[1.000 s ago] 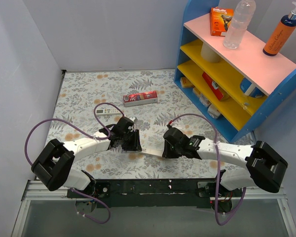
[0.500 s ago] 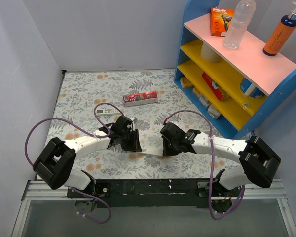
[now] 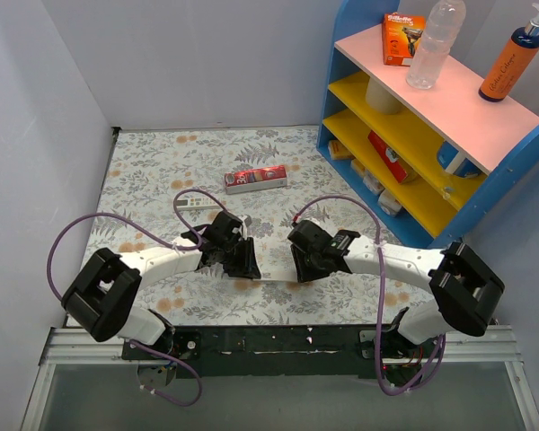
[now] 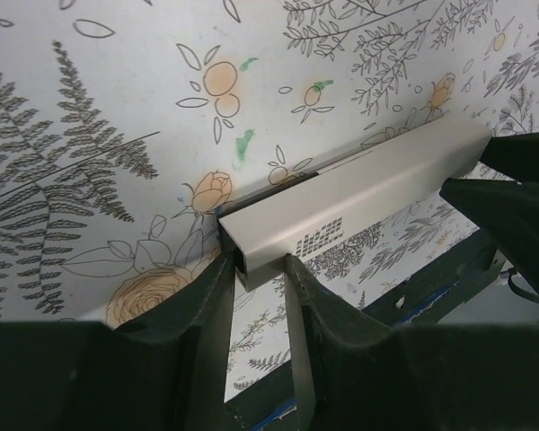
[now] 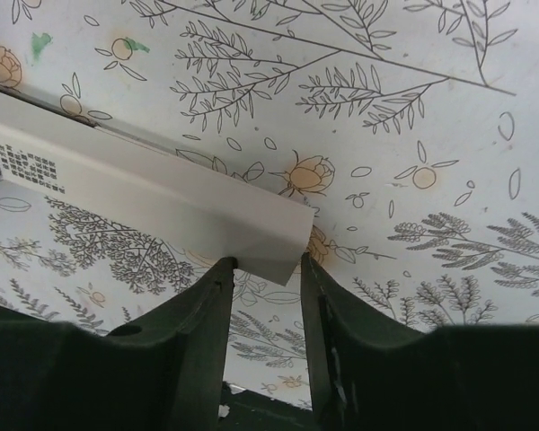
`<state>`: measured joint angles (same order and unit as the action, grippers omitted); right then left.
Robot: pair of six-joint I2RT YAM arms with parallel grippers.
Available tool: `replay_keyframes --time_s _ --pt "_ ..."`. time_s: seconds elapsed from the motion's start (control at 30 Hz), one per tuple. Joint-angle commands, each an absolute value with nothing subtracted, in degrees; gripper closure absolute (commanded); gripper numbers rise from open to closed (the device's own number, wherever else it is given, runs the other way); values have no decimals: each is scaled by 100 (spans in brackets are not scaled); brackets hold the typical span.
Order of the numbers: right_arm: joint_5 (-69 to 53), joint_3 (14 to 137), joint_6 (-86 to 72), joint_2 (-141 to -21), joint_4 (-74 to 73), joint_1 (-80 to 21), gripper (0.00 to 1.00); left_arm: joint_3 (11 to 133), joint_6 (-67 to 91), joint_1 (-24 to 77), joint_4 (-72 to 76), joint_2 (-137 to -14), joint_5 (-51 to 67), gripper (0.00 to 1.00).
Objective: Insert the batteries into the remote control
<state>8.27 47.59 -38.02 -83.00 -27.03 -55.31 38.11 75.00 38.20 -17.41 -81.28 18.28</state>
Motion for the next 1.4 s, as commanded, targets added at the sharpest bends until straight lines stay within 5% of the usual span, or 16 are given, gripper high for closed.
replay_keyframes --time_s 0.0,0.2,0.3,0.43,0.47,0.8,1.2,1.37 --pt "1239 5071 -3165 -8245 -2802 -5642 52 3920 7445 4025 -1784 -8306 1820 98" --pt "1407 5475 -1980 -8095 -3103 -5634 32 3999 7365 4017 -1854 -8385 1538 95" --pt "1135 5397 -1049 -7972 -2901 -5643 25 4034 7356 4008 -1854 -8332 1459 85" --pt "135 5194 -19 -7831 -2471 -5643 21 4060 7383 3964 -1872 -7999 1257 61" --pt "45 5160 139 -7840 -2426 -5643 21 4061 7392 3920 -1881 -7911 1161 49" --pt "-589 5361 870 -8498 -2180 -5722 22 3744 7453 3577 -2487 -5584 -639 3" --pt "-220 5686 774 -9518 -2259 -5871 34 3516 6619 3524 -2374 -2278 -3647 2" --pt "351 5695 537 -9554 -2303 -5618 58 3340 6530 3533 -2171 -2171 -3586 2"
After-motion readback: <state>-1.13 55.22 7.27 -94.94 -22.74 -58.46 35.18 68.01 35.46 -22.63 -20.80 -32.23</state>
